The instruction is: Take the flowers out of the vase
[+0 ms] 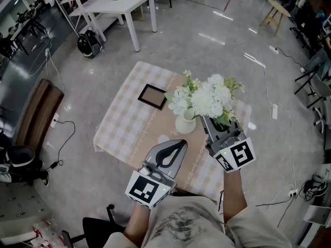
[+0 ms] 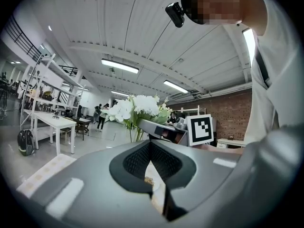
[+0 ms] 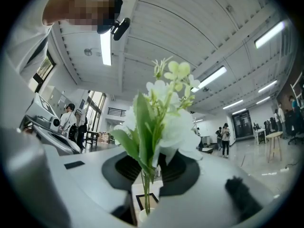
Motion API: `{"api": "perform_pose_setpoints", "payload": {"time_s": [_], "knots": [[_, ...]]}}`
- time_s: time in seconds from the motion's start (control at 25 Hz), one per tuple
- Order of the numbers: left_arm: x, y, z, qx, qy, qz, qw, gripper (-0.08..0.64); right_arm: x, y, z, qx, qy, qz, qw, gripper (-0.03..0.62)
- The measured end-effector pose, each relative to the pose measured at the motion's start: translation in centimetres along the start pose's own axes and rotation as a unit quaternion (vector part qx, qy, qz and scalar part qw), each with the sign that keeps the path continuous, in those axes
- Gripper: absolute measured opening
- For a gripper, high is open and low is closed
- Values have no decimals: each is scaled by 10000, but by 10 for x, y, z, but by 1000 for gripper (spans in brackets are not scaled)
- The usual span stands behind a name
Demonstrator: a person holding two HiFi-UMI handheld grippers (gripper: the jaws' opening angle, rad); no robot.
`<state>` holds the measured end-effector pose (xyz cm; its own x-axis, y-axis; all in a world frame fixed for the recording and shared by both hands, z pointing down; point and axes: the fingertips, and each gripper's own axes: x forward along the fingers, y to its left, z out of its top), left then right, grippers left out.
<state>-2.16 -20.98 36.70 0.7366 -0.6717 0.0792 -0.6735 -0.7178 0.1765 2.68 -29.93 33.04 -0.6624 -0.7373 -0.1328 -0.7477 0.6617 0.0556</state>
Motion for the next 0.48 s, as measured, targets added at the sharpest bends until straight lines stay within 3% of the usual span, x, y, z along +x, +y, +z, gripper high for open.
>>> {"api": "perform_pose_setpoints", "payload": {"time_s": [0.24,0.48], "knots": [[-5,-8,3,-64,11,-39,10000,9,-7,3,18,-87,-187,-54,9998,97],[-9,-8,8,235,-187,-57,9995,9,-10,10,28,-141,-281,-47,9995,95]]}}
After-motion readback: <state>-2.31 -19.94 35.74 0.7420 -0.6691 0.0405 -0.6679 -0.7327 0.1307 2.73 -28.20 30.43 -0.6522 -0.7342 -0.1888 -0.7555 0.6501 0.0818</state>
